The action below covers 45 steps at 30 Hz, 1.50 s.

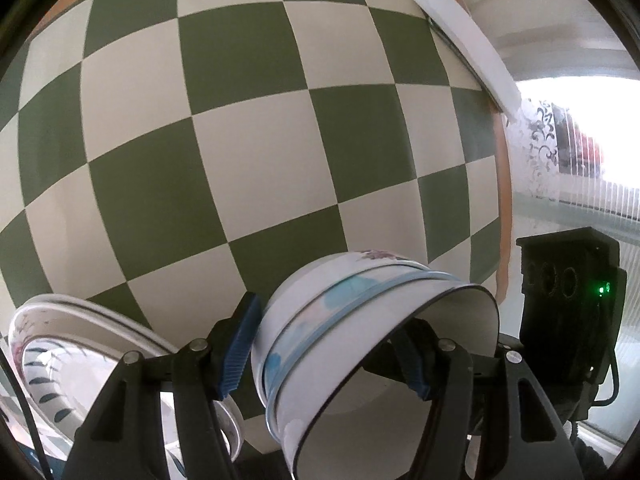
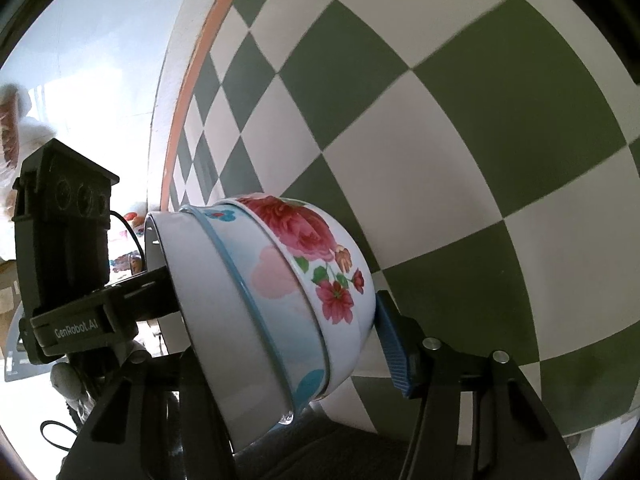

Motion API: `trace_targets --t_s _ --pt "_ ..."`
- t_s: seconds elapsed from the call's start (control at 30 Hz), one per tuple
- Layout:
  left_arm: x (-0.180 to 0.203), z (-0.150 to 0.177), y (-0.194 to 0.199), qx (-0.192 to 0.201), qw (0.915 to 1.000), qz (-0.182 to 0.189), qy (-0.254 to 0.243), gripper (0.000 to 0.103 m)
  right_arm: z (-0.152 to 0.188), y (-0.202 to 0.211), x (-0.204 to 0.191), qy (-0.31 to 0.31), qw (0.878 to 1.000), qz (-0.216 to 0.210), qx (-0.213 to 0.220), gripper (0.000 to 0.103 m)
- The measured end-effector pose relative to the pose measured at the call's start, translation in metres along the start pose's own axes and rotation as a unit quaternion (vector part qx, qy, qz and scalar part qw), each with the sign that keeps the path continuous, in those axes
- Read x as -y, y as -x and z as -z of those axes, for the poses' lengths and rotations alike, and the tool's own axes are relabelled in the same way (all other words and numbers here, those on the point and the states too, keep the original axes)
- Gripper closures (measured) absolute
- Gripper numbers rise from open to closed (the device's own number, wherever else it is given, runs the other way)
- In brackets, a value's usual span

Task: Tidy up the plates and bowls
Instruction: 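Carry the bowl stack with both grippers over the plate stack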

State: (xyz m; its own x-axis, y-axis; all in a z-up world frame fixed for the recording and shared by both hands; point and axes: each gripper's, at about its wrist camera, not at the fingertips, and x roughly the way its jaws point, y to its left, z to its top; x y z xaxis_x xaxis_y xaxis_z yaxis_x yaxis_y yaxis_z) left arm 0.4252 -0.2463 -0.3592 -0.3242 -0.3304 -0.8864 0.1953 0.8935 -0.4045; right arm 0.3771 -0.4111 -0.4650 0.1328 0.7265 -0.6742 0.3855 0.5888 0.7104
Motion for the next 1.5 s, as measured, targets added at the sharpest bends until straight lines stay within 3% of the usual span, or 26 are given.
trace_targets --t_s 0.47,0.8,1.07,1.5 --pt "-0.006 0.017 0.051 0.047 0.9989 0.002 0.008 0.043 0.003 0.0 -0.053 0.026 1.0 0.001 -0.006 0.047" --pt "-0.053 0.047 0.09 0.071 0.9973 0.001 0.02 0.043 0.023 -0.031 -0.107 0.048 0.999 -0.004 -0.019 0.048" --pt "-0.108 0.07 0.104 0.08 0.9955 -0.003 0.052 0.043 0.04 -0.087 -0.146 0.071 0.996 -0.008 -0.045 0.048" --pt "-0.154 0.075 0.094 0.077 0.9933 0.009 0.085 0.043 0.043 -0.124 -0.16 0.087 0.994 0.012 -0.07 0.049"
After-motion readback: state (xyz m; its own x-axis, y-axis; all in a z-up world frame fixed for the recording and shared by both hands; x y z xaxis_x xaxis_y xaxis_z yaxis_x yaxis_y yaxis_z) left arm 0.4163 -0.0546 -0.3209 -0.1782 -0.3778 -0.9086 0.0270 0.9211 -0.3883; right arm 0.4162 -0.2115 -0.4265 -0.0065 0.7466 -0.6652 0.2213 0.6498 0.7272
